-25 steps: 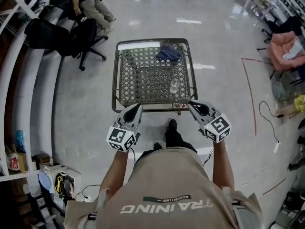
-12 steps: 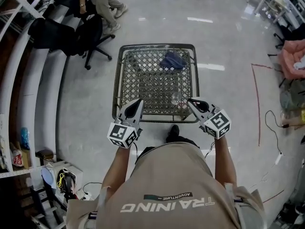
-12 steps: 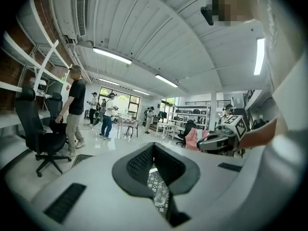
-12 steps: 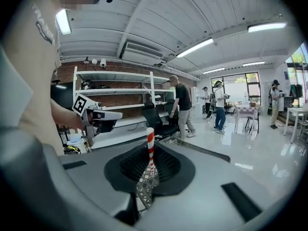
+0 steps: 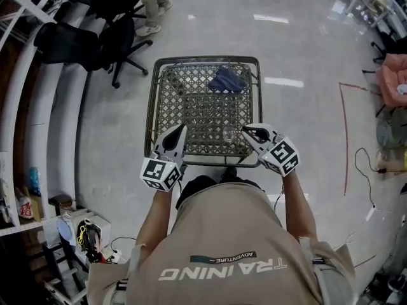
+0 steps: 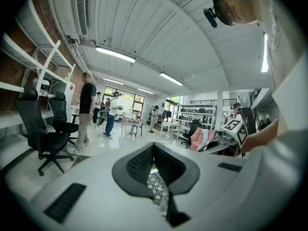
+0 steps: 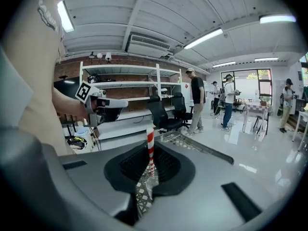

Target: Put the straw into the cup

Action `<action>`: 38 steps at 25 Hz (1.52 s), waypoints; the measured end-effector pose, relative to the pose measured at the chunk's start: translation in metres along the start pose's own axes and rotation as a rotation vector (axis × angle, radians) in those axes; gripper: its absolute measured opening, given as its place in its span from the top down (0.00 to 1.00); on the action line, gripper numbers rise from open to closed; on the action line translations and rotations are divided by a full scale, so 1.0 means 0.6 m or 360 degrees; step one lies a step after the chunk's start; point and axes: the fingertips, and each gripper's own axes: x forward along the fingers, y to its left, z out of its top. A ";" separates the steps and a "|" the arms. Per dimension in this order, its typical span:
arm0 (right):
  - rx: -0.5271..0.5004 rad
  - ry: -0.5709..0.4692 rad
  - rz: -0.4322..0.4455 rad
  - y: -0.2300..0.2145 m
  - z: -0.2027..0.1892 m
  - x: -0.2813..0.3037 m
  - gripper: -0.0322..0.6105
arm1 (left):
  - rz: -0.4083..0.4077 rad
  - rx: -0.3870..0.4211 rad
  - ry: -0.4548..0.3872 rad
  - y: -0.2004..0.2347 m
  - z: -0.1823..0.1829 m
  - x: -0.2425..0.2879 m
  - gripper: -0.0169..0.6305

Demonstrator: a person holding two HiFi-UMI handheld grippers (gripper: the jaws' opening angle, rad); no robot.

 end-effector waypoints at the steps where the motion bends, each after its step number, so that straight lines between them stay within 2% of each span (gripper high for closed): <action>1: 0.0002 0.0015 0.0009 -0.002 -0.005 0.006 0.89 | -0.0002 -0.0001 0.0003 0.002 0.000 0.003 0.95; 12: 0.0000 0.0255 0.0035 -0.020 -0.078 0.065 0.89 | -0.0012 0.0031 -0.0037 0.038 0.031 0.010 0.95; 20: 0.0005 0.0335 0.0039 -0.028 -0.115 0.109 0.89 | 0.0071 0.0054 -0.0068 0.072 0.045 -0.017 0.95; 21: 0.0009 0.0345 0.0050 -0.027 -0.120 0.114 0.86 | 0.0081 0.0054 -0.0071 0.075 0.046 -0.022 0.95; 22: 0.0020 0.0343 0.0057 -0.027 -0.122 0.119 0.78 | 0.0089 0.0053 -0.0072 0.079 0.046 -0.025 0.95; 23: 0.0033 0.0330 0.0056 -0.028 -0.120 0.123 0.72 | 0.0095 0.0049 -0.0072 0.083 0.045 -0.028 0.95; 24: 0.0043 0.0309 0.0047 -0.029 -0.116 0.126 0.72 | 0.0100 0.0043 -0.0070 0.087 0.043 -0.031 0.95; 28: 0.0072 0.0244 0.0016 -0.025 -0.096 0.130 0.72 | 0.0104 0.0028 -0.0061 0.101 0.038 -0.046 0.95; 32: 0.0033 0.0190 -0.0005 -0.022 -0.067 0.117 0.72 | 0.0076 0.0042 -0.0066 0.100 0.042 -0.044 0.95; 38: -0.0109 0.0012 -0.0092 -0.011 0.036 0.071 0.76 | -0.0004 0.0049 -0.0091 0.086 0.048 -0.029 0.95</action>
